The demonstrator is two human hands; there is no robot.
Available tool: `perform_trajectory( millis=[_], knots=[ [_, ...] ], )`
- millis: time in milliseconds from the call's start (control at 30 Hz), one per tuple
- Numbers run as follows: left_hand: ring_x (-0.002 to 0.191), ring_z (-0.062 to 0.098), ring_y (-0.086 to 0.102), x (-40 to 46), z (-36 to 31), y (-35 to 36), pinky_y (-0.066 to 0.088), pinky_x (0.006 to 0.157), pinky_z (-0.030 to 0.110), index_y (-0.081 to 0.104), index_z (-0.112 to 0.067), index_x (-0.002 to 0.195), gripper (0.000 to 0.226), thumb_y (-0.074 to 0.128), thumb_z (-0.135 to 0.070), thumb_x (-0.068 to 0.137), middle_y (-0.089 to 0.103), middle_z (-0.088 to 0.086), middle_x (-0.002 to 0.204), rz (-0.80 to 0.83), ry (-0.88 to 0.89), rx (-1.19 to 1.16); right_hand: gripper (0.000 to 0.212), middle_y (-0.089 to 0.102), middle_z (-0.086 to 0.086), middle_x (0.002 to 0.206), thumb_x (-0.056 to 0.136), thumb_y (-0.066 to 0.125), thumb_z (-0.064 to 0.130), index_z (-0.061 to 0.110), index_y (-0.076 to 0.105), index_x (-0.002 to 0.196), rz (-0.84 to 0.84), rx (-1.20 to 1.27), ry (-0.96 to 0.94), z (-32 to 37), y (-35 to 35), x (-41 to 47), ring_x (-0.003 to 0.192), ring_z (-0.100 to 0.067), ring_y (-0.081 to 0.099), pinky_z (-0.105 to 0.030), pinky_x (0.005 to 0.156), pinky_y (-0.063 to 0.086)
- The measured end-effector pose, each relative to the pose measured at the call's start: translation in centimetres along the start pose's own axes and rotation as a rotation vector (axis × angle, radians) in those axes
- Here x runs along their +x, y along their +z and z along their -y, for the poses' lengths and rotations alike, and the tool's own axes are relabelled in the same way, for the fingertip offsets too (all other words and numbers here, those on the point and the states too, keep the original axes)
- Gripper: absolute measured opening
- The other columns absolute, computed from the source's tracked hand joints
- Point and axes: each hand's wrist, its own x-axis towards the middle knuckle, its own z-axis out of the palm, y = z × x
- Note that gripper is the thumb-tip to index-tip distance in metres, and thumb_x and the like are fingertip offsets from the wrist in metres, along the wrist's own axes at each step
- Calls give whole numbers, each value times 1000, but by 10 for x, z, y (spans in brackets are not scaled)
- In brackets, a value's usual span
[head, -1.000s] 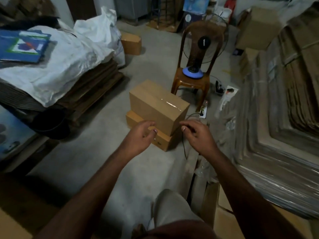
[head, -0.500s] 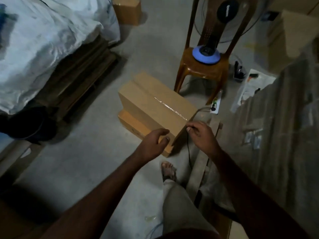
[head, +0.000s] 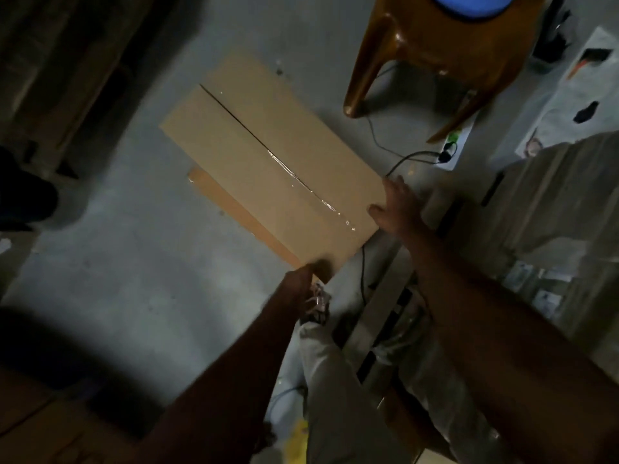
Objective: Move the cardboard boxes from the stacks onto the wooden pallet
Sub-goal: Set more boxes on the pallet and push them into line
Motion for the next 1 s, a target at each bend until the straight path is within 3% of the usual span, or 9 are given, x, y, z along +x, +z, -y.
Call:
perform_trajectory(
  millis=[133,267,367,500,633,700,767,900,1000],
  knots=[
    [59,12,64,15,-4,12,47,49,16,70,-15,94,19,61,-32,95,63,3,78,51,-25,-83,82,40,-19,148,79,66,41,15,33,149,102,93,117,-9,9,30,134,-38,42,-51,109,39],
    [121,27,58,5,-10,16,45,73,27,67,-18,122,34,63,-38,95,63,10,130,85,-13,-239,88,48,-19,142,75,68,46,16,31,150,128,153,173,-13,16,35,128,-40,49,-52,105,44],
    [135,36,49,-15,-6,5,48,73,28,59,-8,129,35,55,-28,100,53,15,145,107,35,-273,98,40,-22,148,81,70,47,11,18,156,127,143,187,3,6,18,135,-41,40,-49,110,38],
    [94,23,58,-44,5,-28,42,65,27,49,-6,138,42,50,-26,102,53,8,126,-64,144,-276,94,33,-20,153,84,66,57,11,23,154,158,207,218,36,-13,-24,139,-40,35,-50,113,34],
    [112,28,52,-83,8,-78,42,88,40,37,-27,144,76,69,-48,79,47,9,139,-364,256,-415,74,40,-16,150,90,60,56,11,42,146,187,401,165,90,-32,-91,134,-34,42,-39,108,37],
    [114,32,51,-104,2,-105,46,96,47,30,-34,145,85,69,-57,73,46,10,138,-375,319,-476,58,51,-6,135,94,61,46,14,45,139,208,645,172,121,-37,-128,111,-25,54,-37,91,45],
    [103,32,55,-133,-3,-130,51,84,44,28,-31,145,76,65,-53,82,51,10,130,-375,391,-499,53,51,0,131,92,62,50,20,43,131,260,812,192,145,-38,-162,98,-19,53,-48,89,49],
    [81,27,58,-172,18,-181,36,49,23,37,-16,136,50,60,-31,94,59,12,99,-425,552,-556,68,39,1,135,88,62,59,29,34,142,307,904,207,192,-34,-223,127,-37,40,-71,87,40],
    [84,28,59,-202,55,-217,50,61,33,36,-18,140,58,63,-32,90,60,12,108,-495,603,-570,81,39,-2,143,86,62,61,30,24,151,336,911,183,221,-22,-274,132,-38,40,-70,86,40]
  ],
)
